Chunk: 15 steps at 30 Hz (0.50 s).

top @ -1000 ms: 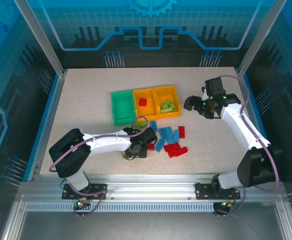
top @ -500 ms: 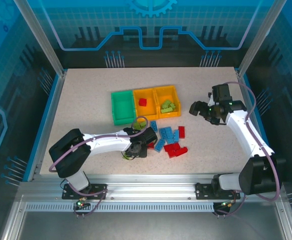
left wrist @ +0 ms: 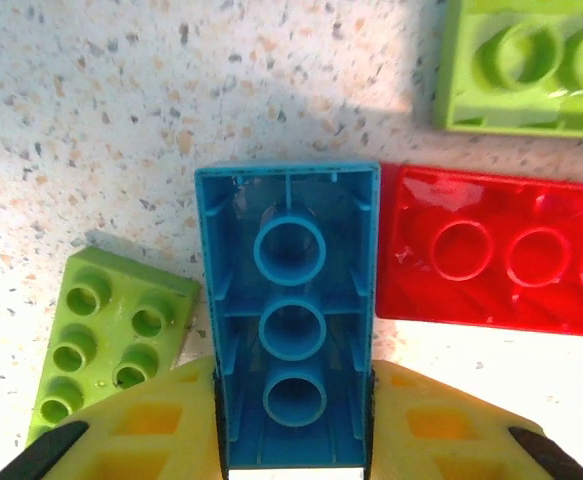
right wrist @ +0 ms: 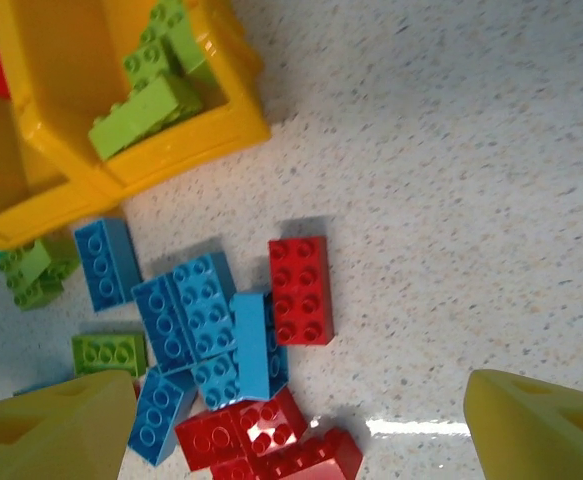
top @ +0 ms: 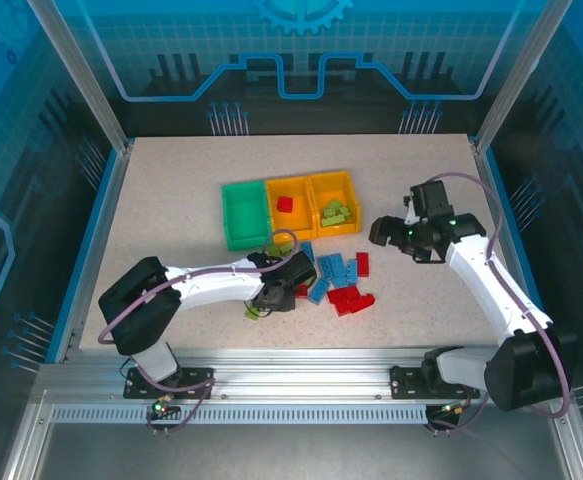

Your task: Sort the legos into containers by color

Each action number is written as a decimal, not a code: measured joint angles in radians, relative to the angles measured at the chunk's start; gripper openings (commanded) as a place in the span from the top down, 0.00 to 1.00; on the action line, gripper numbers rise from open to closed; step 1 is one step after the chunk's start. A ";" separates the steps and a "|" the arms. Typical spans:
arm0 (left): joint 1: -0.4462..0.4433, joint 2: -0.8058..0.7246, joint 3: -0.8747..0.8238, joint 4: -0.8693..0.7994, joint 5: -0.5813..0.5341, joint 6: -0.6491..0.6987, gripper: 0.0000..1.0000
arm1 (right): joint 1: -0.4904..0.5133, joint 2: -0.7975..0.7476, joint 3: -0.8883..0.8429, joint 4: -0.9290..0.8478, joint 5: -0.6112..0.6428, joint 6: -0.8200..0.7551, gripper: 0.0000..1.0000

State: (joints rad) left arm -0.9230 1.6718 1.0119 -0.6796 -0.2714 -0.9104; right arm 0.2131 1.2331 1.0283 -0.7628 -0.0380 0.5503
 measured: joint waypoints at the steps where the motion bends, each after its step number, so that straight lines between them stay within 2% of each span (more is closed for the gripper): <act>1: 0.000 -0.011 0.006 -0.007 -0.007 0.000 0.75 | 0.023 -0.001 -0.008 0.000 0.007 0.007 0.14; 8: 0.042 -0.127 0.055 -0.076 -0.063 0.038 0.73 | 0.138 -0.001 -0.071 0.002 0.039 0.060 0.15; 15: 0.254 -0.166 0.153 -0.092 -0.075 0.172 0.73 | 0.243 0.002 -0.116 0.004 0.073 0.101 0.15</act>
State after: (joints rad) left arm -0.6689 1.5063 1.1652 -0.7715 -0.3466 -0.7380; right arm 0.4561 1.2350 0.9119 -0.7586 0.0353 0.6518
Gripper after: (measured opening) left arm 0.308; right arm 0.848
